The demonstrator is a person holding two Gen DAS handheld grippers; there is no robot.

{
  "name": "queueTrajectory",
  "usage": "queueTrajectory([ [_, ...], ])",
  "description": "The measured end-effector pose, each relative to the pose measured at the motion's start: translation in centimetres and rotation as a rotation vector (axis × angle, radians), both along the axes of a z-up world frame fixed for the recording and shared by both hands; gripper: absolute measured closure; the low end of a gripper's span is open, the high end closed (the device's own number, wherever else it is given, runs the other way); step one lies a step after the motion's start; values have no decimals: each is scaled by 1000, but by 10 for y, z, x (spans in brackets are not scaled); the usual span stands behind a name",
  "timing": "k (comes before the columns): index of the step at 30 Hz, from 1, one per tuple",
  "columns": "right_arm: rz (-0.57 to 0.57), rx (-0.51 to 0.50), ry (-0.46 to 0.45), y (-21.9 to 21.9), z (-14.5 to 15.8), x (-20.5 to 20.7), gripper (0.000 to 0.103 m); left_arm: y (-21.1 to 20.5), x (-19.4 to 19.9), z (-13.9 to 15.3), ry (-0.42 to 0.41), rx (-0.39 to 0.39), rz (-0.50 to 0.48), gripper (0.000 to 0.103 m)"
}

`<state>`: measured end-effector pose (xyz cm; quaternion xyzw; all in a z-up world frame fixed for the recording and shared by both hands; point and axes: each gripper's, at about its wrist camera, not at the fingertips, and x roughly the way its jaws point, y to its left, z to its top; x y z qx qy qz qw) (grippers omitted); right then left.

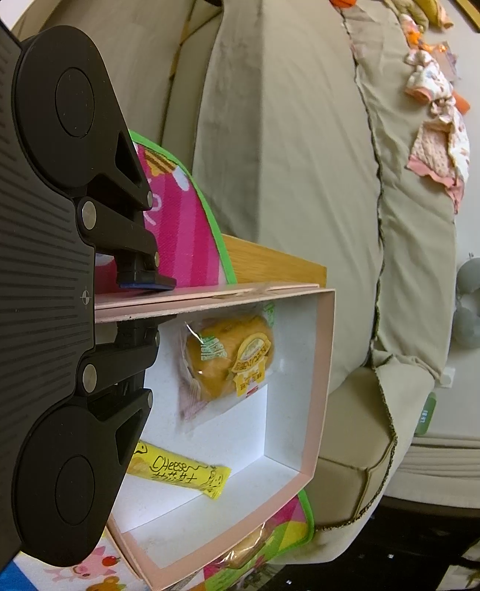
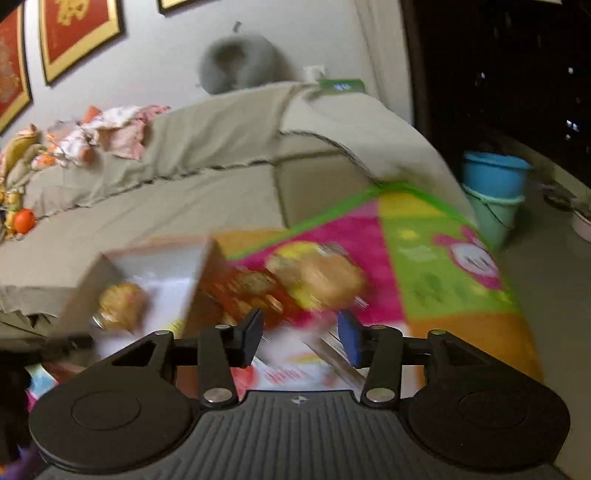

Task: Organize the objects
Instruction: 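Drop the yellow cheese stick into the pink box with the right gripper, then grasp the red-lidded jelly cup with the right gripper and lift it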

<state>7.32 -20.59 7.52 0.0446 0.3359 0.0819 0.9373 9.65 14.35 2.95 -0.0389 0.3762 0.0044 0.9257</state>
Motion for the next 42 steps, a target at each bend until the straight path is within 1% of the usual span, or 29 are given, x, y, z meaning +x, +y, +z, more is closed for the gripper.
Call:
queueTrajectory([
  [2, 35, -53, 7, 0, -13, -9, 50, 0, -1, 0, 3, -1, 0, 91],
  [4, 85, -136, -3, 10, -23, -15, 48, -1, -1, 0, 5, 0, 1, 91],
  [5, 109, -153, -5, 17, -25, -14, 48, -2, -1, 0, 6, 1, 0, 91],
  [7, 127, -117, 8, 20, -28, -6, 48, -2, -1, 0, 7, 3, 0, 91],
  [9, 118, -63, 29, 20, -32, 11, 48, -2, -1, 0, 10, 2, 1, 91],
  [10, 106, -39, 43, 19, -33, 22, 52, -3, -1, 0, 10, 3, 0, 91],
  [11, 98, -5, 66, 18, -36, 33, 60, -2, -1, 0, 10, 3, 0, 91],
  [13, 91, 58, 112, 14, -44, 54, 73, -3, -1, 0, 10, 0, 1, 91],
  [15, 81, 108, 156, 12, -54, 71, 75, -3, -1, 0, 13, -1, 0, 91],
  [17, 71, 126, 171, 10, -60, 78, 79, -4, -1, 0, 15, 2, 0, 91],
  [19, 76, 116, 175, 11, -59, 74, 79, -3, -1, 1, 14, 1, 0, 91],
  [22, 103, 91, 197, 12, -59, 56, 79, -4, -2, 1, 13, 0, 0, 91],
  [25, 128, 69, 208, 9, -58, 27, 79, -4, -1, 1, 15, 1, 0, 91],
  [28, 176, 86, 236, 7, -54, -2, 79, -3, -1, 0, 14, 0, 0, 91],
  [30, 191, 65, 227, 7, -51, -17, 79, -3, -1, 1, 14, -1, 1, 91],
  [31, 192, 43, 208, 9, -48, -24, 79, -4, -1, 1, 14, -2, 2, 91],
  [33, 199, -27, 144, 16, -41, -33, 70, -3, -1, 1, 14, 1, 2, 91],
  [34, 215, -63, 110, 22, -38, -37, 58, -3, -2, 1, 14, 1, 3, 91],
  [35, 244, -91, 78, 29, -35, -40, 52, -2, -2, 2, 14, 0, 3, 91],
  [36, 274, -98, 65, 35, -34, -39, 51, -2, -2, 2, 14, 1, 2, 91],
  [39, 323, -103, 85, 51, -38, -31, 52, -2, -3, 2, 15, 1, 2, 91],
  [40, 326, -113, 92, 56, -41, -29, 55, -2, -3, 2, 16, 1, 1, 91],
  [42, 308, -132, 114, 60, -47, -23, 70, -2, -3, 2, 15, 1, 2, 91],
])
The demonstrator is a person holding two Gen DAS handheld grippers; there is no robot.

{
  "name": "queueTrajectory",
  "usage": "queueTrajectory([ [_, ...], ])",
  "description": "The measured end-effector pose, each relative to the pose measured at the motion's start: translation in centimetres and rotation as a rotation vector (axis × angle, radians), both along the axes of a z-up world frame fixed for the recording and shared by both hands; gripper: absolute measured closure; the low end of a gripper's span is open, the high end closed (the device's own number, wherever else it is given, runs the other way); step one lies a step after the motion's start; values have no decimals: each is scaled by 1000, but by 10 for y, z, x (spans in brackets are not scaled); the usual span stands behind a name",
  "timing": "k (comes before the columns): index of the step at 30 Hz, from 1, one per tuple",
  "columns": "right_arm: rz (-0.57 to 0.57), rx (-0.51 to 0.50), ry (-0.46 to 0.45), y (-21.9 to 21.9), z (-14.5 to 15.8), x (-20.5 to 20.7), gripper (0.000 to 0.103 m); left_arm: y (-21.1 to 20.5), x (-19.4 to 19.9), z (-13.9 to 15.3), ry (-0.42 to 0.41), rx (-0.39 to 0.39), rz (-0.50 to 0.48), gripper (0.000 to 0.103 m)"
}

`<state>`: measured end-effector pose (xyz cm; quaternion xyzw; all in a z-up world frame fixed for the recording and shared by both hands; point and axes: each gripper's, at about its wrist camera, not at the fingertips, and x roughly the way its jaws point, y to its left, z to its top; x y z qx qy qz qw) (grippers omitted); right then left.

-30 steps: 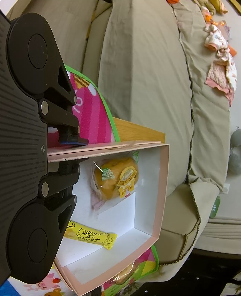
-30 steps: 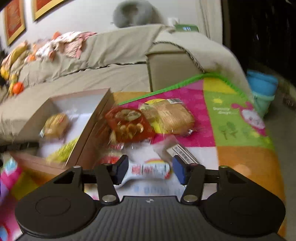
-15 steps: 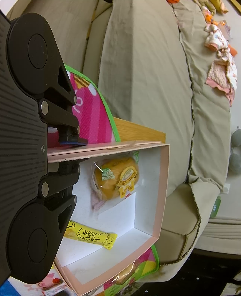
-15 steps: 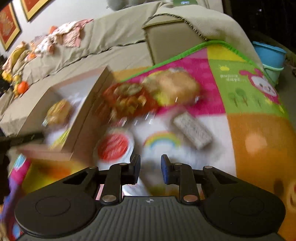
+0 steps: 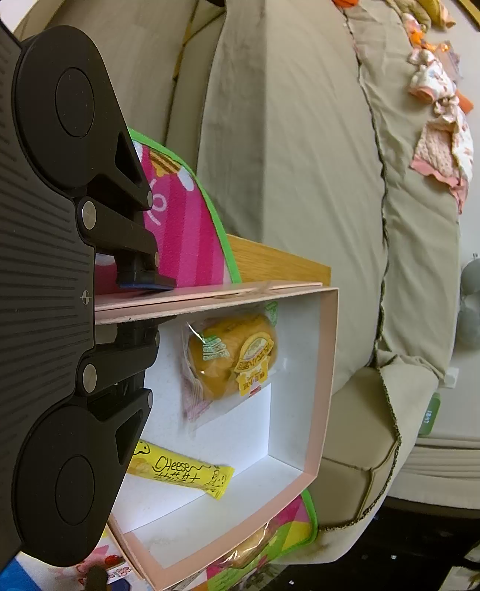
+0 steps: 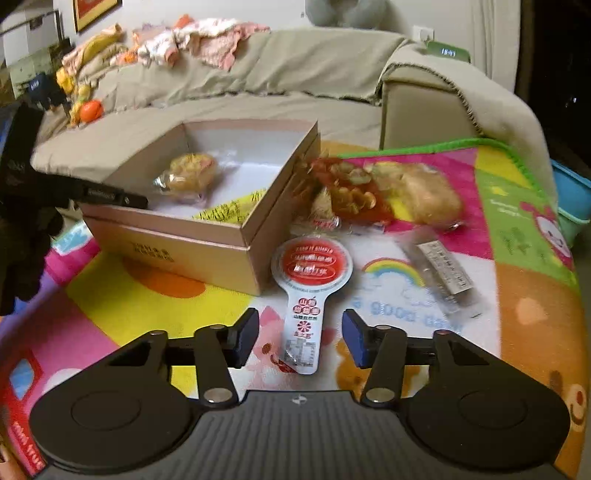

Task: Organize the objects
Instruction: 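Grasp the red-lidded jelly cup with the right gripper and lift it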

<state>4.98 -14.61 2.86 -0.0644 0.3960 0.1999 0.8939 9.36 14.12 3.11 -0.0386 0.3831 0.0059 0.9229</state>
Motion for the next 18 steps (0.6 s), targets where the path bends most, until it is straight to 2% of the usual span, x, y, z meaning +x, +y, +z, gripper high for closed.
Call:
queueTrajectory([
  [1, -14, -3, 9, -1, -3, 2, 80, 0, 0, 0, 0, -1, 0, 91],
  [6, -106, 4, 29, -21, -2, -7, 80, 1, -1, -1, -2, -2, -2, 91],
  [10, -87, 18, 71, -26, -1, -25, 80, 1, -1, 0, -1, -2, -2, 91],
  [12, -61, -11, 39, -21, 1, -35, 72, 1, -1, -1, -2, -2, -2, 91],
  [14, -47, -48, -21, -15, 4, -37, 37, 1, -1, 0, -1, -2, -1, 91],
  [15, -49, -59, -48, -13, 5, -36, 34, 1, -1, -1, -1, -2, -2, 91],
  [18, -33, -62, -69, -7, 3, -24, 34, 0, -1, 0, -4, 0, -2, 91],
])
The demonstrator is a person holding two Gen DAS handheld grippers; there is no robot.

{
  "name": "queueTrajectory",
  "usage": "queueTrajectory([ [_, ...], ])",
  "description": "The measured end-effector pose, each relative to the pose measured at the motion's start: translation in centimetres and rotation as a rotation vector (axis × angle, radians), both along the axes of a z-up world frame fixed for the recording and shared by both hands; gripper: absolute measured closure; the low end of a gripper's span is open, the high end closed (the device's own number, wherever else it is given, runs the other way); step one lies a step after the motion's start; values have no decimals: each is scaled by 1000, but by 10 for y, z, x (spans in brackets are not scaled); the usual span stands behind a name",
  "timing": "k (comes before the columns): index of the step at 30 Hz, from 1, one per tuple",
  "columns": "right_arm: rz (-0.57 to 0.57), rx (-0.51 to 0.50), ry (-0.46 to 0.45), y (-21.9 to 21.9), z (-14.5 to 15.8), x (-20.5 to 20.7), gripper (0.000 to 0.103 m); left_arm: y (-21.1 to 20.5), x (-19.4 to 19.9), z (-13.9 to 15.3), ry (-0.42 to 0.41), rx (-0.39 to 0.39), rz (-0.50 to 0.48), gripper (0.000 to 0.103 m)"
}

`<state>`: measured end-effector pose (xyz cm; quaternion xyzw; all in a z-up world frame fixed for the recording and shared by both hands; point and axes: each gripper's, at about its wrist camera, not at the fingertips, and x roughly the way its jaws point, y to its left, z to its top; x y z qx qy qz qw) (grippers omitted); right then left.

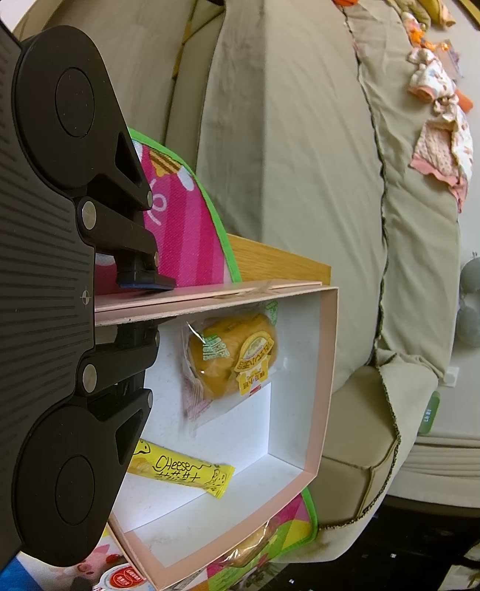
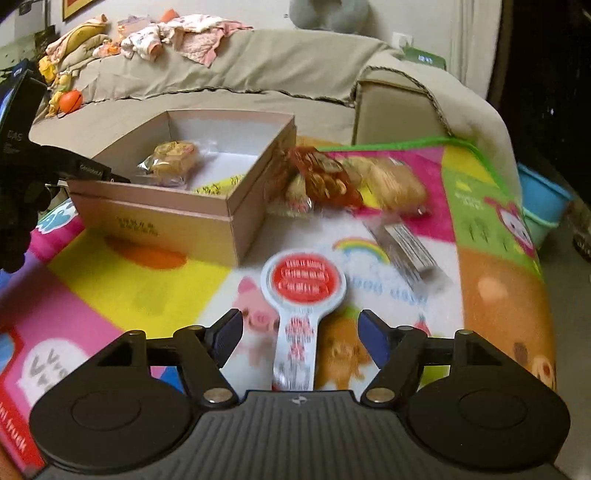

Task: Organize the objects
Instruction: 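Grasp the red-lidded jelly cup with the right gripper and lift it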

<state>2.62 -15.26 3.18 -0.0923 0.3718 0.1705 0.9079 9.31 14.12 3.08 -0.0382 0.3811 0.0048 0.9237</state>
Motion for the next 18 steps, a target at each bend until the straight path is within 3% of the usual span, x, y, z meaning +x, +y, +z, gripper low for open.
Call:
queueTrajectory([
  [4, -6, -1, 12, 4, -10, 21, 34, 0, -1, 0, -13, 7, -7, 91],
  [6, -15, 13, 31, 4, -12, 25, 44, 0, 0, 1, -14, 7, -7, 91],
  [10, -3, 48, 59, -3, -2, 20, 45, 0, 0, 1, -12, 9, -10, 91],
  [13, 5, 76, 42, -8, 25, 12, 45, 0, 0, 1, -12, 9, -9, 91],
  [18, 9, 237, -150, -12, 115, 14, 45, 0, 0, 1, -13, 9, -8, 91],
])
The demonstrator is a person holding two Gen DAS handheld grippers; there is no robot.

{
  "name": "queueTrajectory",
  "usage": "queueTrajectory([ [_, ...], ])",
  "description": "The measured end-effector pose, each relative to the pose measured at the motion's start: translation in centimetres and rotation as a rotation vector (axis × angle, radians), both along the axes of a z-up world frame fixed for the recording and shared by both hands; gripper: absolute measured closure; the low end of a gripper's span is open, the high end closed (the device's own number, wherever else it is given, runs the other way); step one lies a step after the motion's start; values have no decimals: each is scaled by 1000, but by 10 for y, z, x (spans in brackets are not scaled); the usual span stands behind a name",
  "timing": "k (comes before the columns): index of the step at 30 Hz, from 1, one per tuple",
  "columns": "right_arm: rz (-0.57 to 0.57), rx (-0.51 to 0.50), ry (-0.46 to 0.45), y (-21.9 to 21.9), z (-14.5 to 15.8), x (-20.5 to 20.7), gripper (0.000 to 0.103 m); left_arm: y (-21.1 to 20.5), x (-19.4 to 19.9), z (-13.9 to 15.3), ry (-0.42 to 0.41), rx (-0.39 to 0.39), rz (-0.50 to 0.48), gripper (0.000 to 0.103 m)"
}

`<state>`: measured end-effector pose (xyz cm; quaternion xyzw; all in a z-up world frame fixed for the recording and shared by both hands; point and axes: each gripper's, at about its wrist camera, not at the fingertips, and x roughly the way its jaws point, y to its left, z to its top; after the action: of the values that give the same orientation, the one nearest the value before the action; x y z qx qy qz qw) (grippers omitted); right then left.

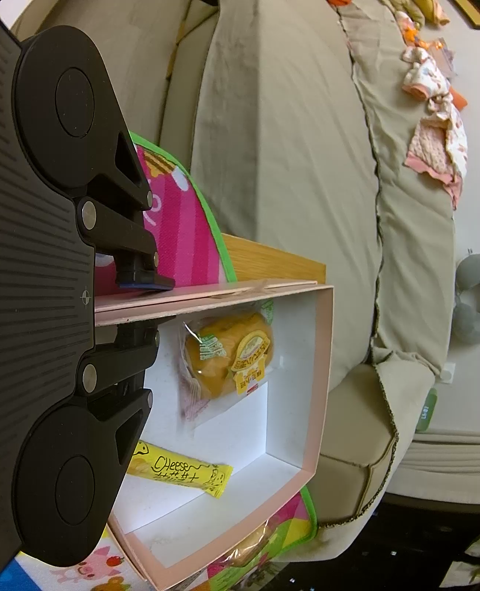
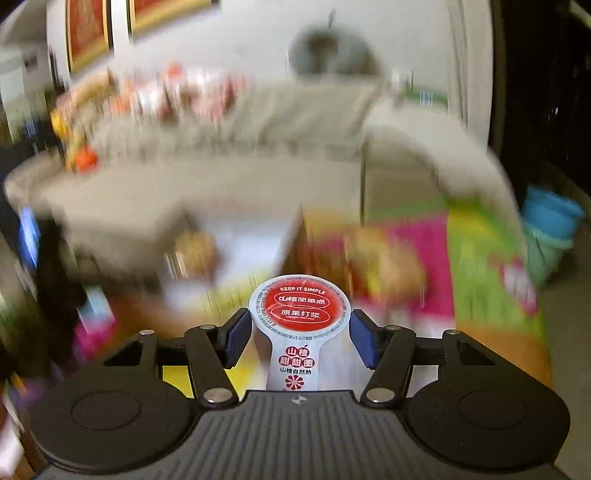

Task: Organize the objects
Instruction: 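Place the jelly cup into the pink box with the right gripper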

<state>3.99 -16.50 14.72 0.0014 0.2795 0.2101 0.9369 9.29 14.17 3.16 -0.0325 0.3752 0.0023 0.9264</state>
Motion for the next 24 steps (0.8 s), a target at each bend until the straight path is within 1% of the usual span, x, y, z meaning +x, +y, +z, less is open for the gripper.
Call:
queueTrajectory([
  [3, 17, 110, -105, 9, 43, 10, 45, 0, 0, 0, 1, 2, -1, 91],
  [5, 21, 149, -141, 21, 56, 20, 44, 1, 0, 0, 2, 6, -2, 91],
  [6, 26, 155, -142, 29, 57, 27, 44, 1, 1, 0, 2, 6, -3, 91],
  [8, 42, 153, -111, 48, 53, 43, 44, 1, 1, 0, 2, 6, -3, 91],
  [11, 49, 118, -68, 74, 41, 63, 44, 0, 1, 0, 1, 5, -3, 91],
  [14, 39, 120, -18, 90, 29, 80, 44, 0, 1, 0, 1, 5, -3, 91],
  [16, 28, 127, -8, 97, 20, 89, 44, 0, 2, -1, 0, 1, -4, 90],
  [17, 20, 130, -7, 99, 14, 92, 42, -1, 2, 0, -1, 0, -4, 90],
  [19, -9, 145, 25, 98, 1, 98, 35, -1, 2, -1, -2, -3, -6, 90],
  [21, -16, 170, 67, 92, -9, 103, 35, -1, 2, -1, -3, -6, -7, 90],
  [24, -49, 163, 71, 74, -17, 103, 35, -1, 2, -1, -4, -7, -9, 90],
])
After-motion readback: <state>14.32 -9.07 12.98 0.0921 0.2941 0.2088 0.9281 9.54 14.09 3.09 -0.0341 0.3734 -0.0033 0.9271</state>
